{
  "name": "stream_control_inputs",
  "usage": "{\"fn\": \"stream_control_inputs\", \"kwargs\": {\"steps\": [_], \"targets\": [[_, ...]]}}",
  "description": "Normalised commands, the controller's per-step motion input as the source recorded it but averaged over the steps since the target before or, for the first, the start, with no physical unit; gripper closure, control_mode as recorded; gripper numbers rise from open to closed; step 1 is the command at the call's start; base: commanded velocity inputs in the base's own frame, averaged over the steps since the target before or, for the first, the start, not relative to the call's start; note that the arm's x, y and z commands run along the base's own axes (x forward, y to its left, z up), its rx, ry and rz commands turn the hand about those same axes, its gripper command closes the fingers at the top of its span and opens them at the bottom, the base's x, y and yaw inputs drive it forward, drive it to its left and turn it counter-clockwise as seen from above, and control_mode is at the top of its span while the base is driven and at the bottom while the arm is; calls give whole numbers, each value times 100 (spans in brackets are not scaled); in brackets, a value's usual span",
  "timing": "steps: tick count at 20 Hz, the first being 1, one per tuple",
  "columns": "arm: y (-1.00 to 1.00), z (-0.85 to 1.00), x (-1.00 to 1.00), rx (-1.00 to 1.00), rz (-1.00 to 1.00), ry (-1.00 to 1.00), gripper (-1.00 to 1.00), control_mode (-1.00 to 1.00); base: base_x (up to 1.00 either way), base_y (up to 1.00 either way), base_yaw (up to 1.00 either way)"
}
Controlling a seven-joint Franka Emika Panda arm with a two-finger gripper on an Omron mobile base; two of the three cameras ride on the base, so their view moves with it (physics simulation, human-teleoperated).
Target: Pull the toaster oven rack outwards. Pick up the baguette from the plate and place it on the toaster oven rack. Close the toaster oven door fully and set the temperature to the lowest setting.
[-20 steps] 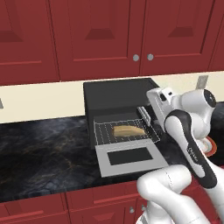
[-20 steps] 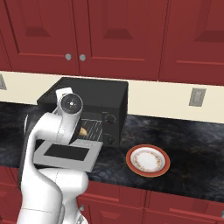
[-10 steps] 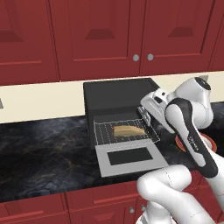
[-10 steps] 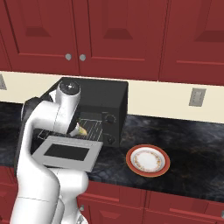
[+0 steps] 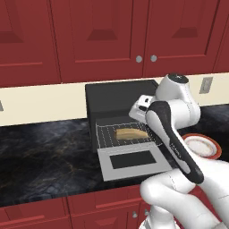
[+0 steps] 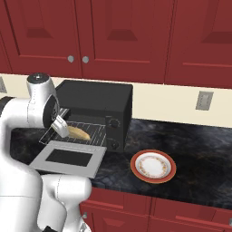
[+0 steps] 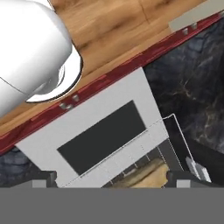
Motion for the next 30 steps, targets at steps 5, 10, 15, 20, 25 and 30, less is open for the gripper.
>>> {"fn": "stream_control_inputs", "kwargs": {"steps": [5,10,15,20,25,30], "targets": [[0,-22,-1,-12,28,12,-100,-100,0,0,0],[0,-22,-9,-12,31,5,-100,-100,0,0,0],[0,-32,-14,-11,23,0,-100,-100,0,0,0],[0,-37,-17,-2,5,-2,-100,-100,0,0,0],[0,-35,-1,0,0,-3,-100,-100,0,0,0],[0,-28,0,0,0,-3,-100,-100,0,0,0]]}}
